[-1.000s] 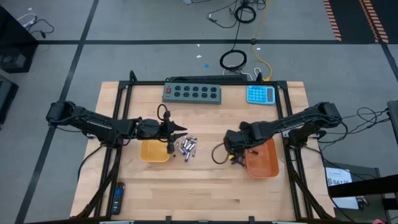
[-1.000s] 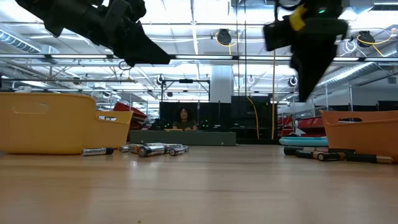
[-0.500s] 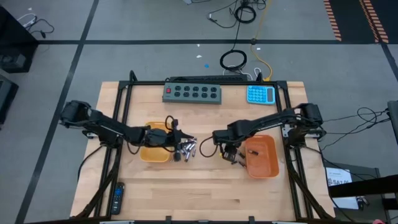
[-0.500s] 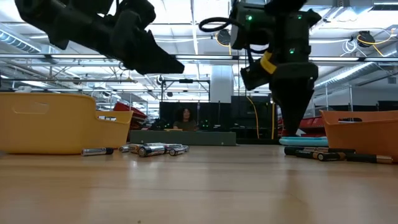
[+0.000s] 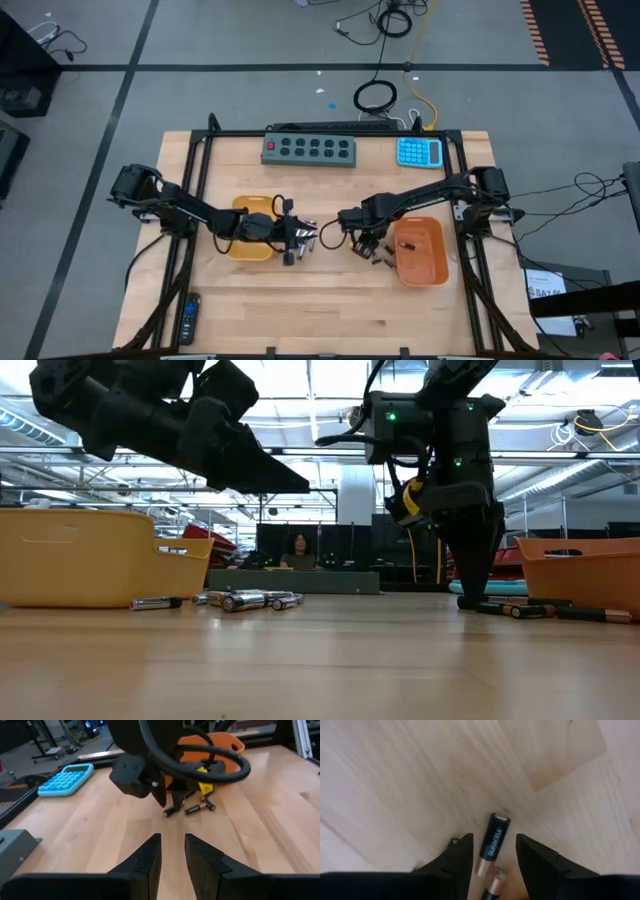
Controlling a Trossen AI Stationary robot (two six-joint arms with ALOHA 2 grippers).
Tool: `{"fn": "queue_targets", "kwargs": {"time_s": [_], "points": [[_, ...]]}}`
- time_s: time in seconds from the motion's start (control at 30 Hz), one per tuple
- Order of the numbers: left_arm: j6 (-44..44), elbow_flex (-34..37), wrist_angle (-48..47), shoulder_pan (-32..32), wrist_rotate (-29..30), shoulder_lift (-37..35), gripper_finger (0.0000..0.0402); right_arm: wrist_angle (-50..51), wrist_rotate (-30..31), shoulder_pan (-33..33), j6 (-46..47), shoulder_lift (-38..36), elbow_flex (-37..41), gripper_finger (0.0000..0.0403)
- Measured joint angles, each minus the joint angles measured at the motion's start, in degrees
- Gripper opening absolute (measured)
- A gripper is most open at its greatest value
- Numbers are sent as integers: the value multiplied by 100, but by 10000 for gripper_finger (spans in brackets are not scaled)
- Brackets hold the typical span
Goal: Sort batteries
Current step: Put the black battery into the orange bin
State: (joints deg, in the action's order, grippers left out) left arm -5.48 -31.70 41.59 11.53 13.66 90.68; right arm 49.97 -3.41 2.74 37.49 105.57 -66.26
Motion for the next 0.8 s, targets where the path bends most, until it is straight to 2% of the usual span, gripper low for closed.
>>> {"fn": "queue_targets", "kwargs": {"time_s": [0.27, 0.37, 0.5, 0.57, 0.7, 0.8], "points": [[-342, 0, 13, -22, -342, -40, 97, -185, 19, -2, 84, 385, -26, 128], [-469, 0, 5, -81, -363, -75, 97, -158, 42, -2, 32, 547, -33, 102], [-540, 0, -4, -200, -544, -156, 97, -144, 140, -1, -120, 601, -39, 42], [-540, 11, -9, -251, -622, -192, 97, -146, 215, 0, -235, 560, -29, 22], [-471, 102, 12, -308, -637, -287, 97, -198, 534, 17, -315, 227, 21, 22], [-282, 287, -5, -358, -591, -395, 97, -200, 1169, 83, -326, -259, 48, 22]]}}
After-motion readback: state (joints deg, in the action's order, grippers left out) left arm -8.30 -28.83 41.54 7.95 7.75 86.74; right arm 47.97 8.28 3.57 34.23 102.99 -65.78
